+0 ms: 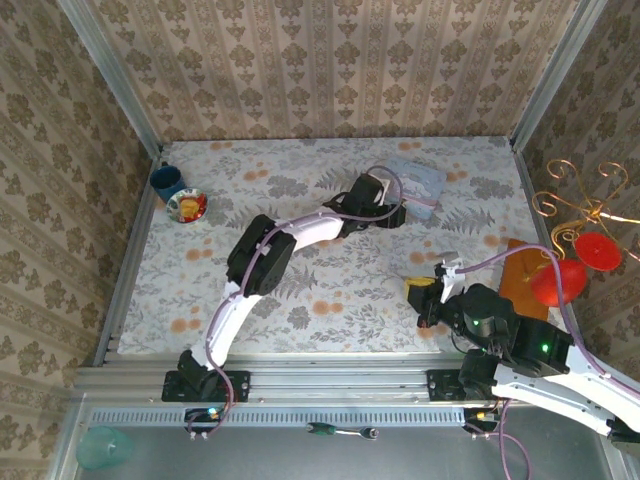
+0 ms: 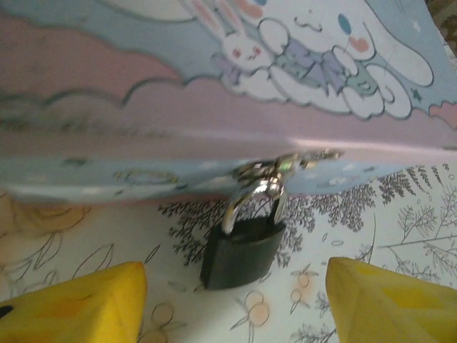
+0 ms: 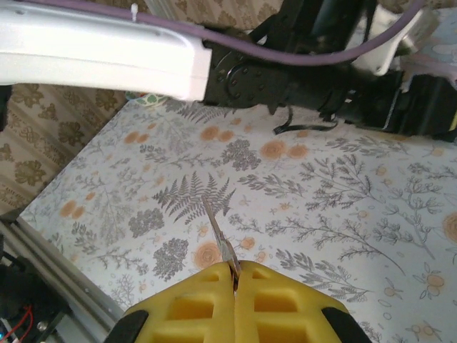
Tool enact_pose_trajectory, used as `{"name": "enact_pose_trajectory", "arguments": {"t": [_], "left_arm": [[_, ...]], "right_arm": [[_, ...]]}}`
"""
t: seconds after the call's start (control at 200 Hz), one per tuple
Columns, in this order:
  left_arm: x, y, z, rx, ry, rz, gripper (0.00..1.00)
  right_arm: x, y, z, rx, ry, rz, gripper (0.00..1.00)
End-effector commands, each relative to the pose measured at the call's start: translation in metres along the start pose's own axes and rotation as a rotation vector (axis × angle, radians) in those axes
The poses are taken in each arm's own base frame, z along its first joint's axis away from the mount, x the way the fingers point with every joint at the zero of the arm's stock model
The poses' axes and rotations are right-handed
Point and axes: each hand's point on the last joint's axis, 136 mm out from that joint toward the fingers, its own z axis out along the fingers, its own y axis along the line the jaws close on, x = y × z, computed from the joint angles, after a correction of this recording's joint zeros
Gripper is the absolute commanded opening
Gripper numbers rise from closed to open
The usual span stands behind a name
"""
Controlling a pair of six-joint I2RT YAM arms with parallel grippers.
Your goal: Unlock the padlock with the key
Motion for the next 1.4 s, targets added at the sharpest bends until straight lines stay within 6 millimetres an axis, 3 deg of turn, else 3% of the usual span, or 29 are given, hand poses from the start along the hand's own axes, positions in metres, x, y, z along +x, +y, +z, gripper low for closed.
{"name": "enact_pose_trajectory", "arguments": {"t": [0.0, 0.175, 0.55, 0.805, 0.905, 1.145, 1.395], "left_arm": [[0.024, 0.013, 0.010, -0.104, 0.099, -0.023, 0.69], [0.033, 0.024, 0.014, -0.230, 0.152, -0.013, 0.69], [0.041, 0.023, 0.033, -0.332, 0.186, 0.028, 0.67], [0.036, 0.026, 0.033, -0.343, 0.174, 0.007, 0.51], [0.032, 0.025, 0.032, -0.321, 0.146, -0.012, 0.38], [0.021, 0.033, 0.012, -0.340, 0.083, -0.018, 0.24], [0.012, 0.054, -0.025, -0.341, 0.019, -0.058, 0.19]], "right_arm": [[-0.004, 0.010, -0.001, -0.054, -0.016, -0.004, 0.00], [-0.004, 0.007, -0.002, -0.045, -0.027, 0.001, 0.00], [-0.005, 0.004, -0.005, -0.039, -0.045, 0.014, 0.00], [-0.002, -0.007, -0.003, 0.017, -0.048, 0.047, 0.00], [-0.001, -0.017, 0.000, 0.067, -0.062, 0.083, 0.00], [0.004, -0.026, 0.007, 0.134, -0.051, 0.121, 0.00], [0.009, -0.029, 0.014, 0.158, -0.044, 0.145, 0.00]]}}
